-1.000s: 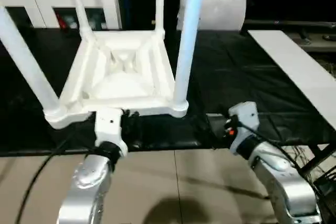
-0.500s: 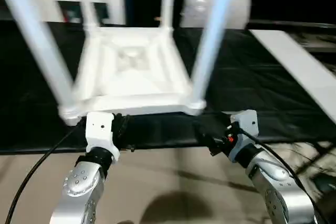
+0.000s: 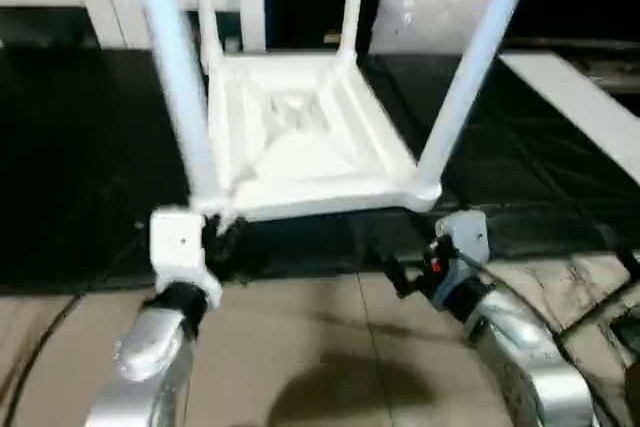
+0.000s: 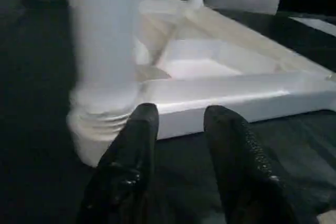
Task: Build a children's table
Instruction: Rotate leg to tighten
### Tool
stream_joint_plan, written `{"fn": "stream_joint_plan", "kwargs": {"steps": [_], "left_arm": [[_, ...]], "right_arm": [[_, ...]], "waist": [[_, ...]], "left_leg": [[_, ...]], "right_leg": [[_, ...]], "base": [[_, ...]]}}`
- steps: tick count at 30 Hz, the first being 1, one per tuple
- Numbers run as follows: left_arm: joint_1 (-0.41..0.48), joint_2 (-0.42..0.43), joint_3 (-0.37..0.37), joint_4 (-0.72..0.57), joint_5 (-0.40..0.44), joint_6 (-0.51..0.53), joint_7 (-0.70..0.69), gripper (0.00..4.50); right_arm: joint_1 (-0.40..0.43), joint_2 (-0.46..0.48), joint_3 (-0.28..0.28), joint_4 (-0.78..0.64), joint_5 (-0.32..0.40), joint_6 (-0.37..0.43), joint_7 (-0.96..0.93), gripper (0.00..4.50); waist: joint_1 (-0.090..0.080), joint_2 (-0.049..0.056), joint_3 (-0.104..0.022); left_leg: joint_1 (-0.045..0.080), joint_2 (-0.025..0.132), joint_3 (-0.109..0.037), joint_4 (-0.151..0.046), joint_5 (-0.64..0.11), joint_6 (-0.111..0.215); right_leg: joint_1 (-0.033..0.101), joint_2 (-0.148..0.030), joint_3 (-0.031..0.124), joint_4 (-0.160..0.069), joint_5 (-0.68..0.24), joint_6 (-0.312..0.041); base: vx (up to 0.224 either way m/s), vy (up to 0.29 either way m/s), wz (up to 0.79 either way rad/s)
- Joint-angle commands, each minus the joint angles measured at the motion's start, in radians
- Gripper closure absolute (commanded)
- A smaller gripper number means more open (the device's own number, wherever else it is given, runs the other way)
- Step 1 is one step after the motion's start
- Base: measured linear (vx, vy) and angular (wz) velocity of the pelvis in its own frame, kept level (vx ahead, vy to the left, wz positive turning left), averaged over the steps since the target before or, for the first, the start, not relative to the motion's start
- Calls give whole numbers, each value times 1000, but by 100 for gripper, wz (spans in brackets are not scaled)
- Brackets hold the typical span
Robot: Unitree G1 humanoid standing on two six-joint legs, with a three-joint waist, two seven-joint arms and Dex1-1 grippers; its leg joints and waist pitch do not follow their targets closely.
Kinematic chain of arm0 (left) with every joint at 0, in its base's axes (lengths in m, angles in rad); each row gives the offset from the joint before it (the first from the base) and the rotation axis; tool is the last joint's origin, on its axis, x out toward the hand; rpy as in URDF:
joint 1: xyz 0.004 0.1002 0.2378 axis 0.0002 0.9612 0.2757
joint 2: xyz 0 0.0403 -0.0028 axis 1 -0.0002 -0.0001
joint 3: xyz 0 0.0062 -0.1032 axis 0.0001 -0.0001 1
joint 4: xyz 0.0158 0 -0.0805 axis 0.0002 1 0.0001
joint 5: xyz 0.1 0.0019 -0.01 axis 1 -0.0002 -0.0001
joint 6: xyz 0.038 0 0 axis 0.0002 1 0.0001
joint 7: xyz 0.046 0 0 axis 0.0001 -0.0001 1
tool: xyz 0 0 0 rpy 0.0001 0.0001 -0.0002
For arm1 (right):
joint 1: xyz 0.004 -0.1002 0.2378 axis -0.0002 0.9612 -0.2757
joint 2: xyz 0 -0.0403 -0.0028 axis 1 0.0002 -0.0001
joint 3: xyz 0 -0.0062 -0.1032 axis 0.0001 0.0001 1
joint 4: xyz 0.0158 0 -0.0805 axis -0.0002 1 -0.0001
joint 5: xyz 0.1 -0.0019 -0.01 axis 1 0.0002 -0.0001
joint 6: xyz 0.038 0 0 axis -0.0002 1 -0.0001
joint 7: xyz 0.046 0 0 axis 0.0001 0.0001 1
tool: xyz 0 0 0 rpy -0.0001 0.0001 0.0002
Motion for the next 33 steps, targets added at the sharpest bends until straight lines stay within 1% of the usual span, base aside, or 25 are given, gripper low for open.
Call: {"fn": "stream_joint_plan", "kwargs": {"steps": [1, 3, 4, 7, 11, 12, 13, 15, 16, 17, 18, 20, 21, 22, 23, 24, 25, 26, 27, 28, 29, 30, 31, 32, 33], "left_arm": [[9, -11, -18, -9, 1, -10, 3, 234], [11, -11, -20, -7, 0, -17, 2, 221], [11, -13, -19, -5, -3, -19, 2, 213], [-6, -17, -22, 16, 7, -33, 19, 185], [-22, -16, -28, 26, 16, -31, 32, 151], [-30, -15, -31, 28, 26, -24, 43, 141], [-30, -15, -31, 28, 26, -24, 43, 141], [-43, -24, -31, 32, 27, -16, 56, 123], [-47, -27, -31, 34, 28, -17, 59, 111], [-49, -27, -32, 36, 28, -26, 57, 111], [-50, -28, -35, 38, 29, -34, 56, 90], [-49, -26, -37, 40, 34, -31, 59, 85], [-48, -25, -38, 41, 36, -28, 61, 85], [-48, -25, -38, 41, 37, -28, 61, 79], [-45, -19, -39, 41, 45, -25, 68, 56], [-40, 0, -42, 46, 61, -25, 68, 47], [-40, 14, -46, 49, 71, -34, 63, 44], [-40, 14, -46, 49, 71, -34, 63, 39], [-41, 20, -48, 51, 75, -41, 60, 27], [-43, 22, -43, 49, 69, -44, 57, 13], [-45, 23, -38, 46, 65, -49, 55, 4], [-46, 23, -33, 43, 60, -49, 53, 4], [-46, 24, -26, 39, 55, -49, 52, 4], [-46, 24, -26, 39, 55, -49, 52, 4], [-43, 23, -23, 37, 55, -49, 55, 4]], "right_arm": [[-8, -20, -25, -3, -5, -20, 8, 0], [-11, -14, -36, -7, 12, -16, 6, 0], [-17, -10, -46, -10, 13, -17, -7, 0], [-33, -13, -52, -27, 37, 62, -32, 0], [-40, -28, -30, -24, 11, 55, -25, 0], [-43, -31, -26, -21, 5, 51, -22, 0], [-43, -31, -26, -21, 5, 51, -22, 0], [-55, -29, -44, -8, -3, 45, -42, 0], [-60, -27, -54, -3, -2, 41, -51, 0], [-61, -22, -65, -1, 3, 44, -59, 0], [-62, -21, -72, -1, 11, 53, -66, 0], [-57, -22, -74, -7, 19, 57, -62, 0], [-52, -25, -72, -10, 24, 56, -55, 0], [-51, -26, -72, -11, 26, 56, -53, 0], [-41, -33, -61, -19, 33, 46, -32, 0], [-27, -42, -39, -29, 38, 54, -9, 0], [-23, -50, -27, -30, 29, 52, -3, 0], [-23, -50, -27, -30, 29, 52, -3, 0], [-23, -54, -23, -28, 22, 50, -4, 0], [-27, -46, -29, -26, 28, 43, -5, 0], [-30, -38, -35, -26, 34, 35, -8, 0], [-32, -32, -40, -27, 31, 27, -19, 0], [-35, -32, -41, -26, 21, 10, -31, 0], [-35, -32, -41, -26, 21, 10, -31, 0], [-39, -32, -41, -30, 18, 33, -49, 0]], "waist": [[-13, 41, -24], [-13, 21, -24], [-11, 5, -33], [-2, -18, -32], [7, -28, -43], [24, -34, -34], [23, -10, -46], [-2, 6, -56], [-17, 16, -55], [-28, 25, -59], [-21, 12, -48], [-16, -12, -55], [2, -50, -54], [48, -79, -79], [53, -82, -66], [65, -88, -50], [70, -64, -48], [65, -70, -48], [62, -48, -58], [60, -27, -66], [50, -22, -63], [41, -20, -61], [47, -20, -48], [51, -27, -37], [71, -38, -8]], "left_leg": [[20, 128, -92, -243, -569, -193], [9, 102, -75, -229, -556, -185], [-6, 97, -61, -210, -492, -172], [7, 104, -18, -197, -361, -91], [4, 115, 15, -209, -207, -11], [-55, 83, -19, -230, -216, 43], [-41, 80, -24, -224, -217, 47], [-32, 92, -108, -235, -192, 78], [6, 113, -178, -255, -149, 122], [57, 197, -164, -248, -108, 136], [47, 242, -159, -266, -73, 194], [40, 198, -139, -252, 60, 353], [-19, 81, -59, -172, 82, 367], [-58, -24, 56, -10, 43, 248], [-46, -20, 59, -23, 75, 159], [-41, -16, 63, -51, 109, 55], [-44, 16, 47, -89, 80, 71], [-36, 27, 45, -104, 74, 82], [-35, 62, 27, -134, 78, 102], [-5, 118, 8, -161, 64, 131], [5, 164, -14, -178, 42, 158], [22, 238, -50, -207, -16, 207], [26, 231, -38, -216, -144, 166], [21, 193, -9, -209, -210, 119], [45, 94, 63, -146, -205, 51]], "right_leg": [[10, -36, 14, -8, 56, -32], [34, -66, 35, -52, -25, -12], [55, -106, 48, -87, -161, -28], [31, -132, 77, -129, -373, -66], [35, -127, 83, -129, -254, -109], [74, -138, 34, -126, -261, -108], [74, -121, 13, -124, -238, -111], [70, -65, -29, -88, -113, -136], [46, -22, -34, -41, -103, -172], [6, -23, -7, -23, -117, -154], [-15, -25, 19, 33, -119, -121], [-21, -51, 73, 11, -55, -179], [17, -99, 126, -103, 40, -338], [97, -143, 133, -149, 54, -306], [76, -134, 123, -140, 74, -193], [67, -110, 105, -145, 74, 63], [85, -128, 133, -141, 73, 185], [87, -124, 123, -151, 47, 228], [94, -92, 105, -138, 70, 266], [72, -66, 74, -129, 76, 283], [61, -78, 69, -115, 66, 262], [49, -118, 78, -84, 21, 165], [52, -148, 100, -95, -99, 59], [59, -153, 107, -120, -218, 22], [52, -147, 106, -202, -699, 44]], "base": [[-76, 175, 7], [-72, 127, -1], [-59, 68, -12], [-19, 2, -2], [-14, -44, 4], [-15, -67, 4], [-6, -85, 20], [37, -123, 55], [63, -107, 51], [80, -150, 47], [58, -200, 31], [52, -222, 22], [27, -248, 2], [27, -248, 2], [3, -232, -13], [8, -205, -8], [8, -205, -8], [-4, -152, 0], [-31, -123, 2], [-31, -123, 2], [-34, -72, 7], [0, 0, 0], [0, 0, 0], [0, 0, 0], [0, 0, 0]]}}
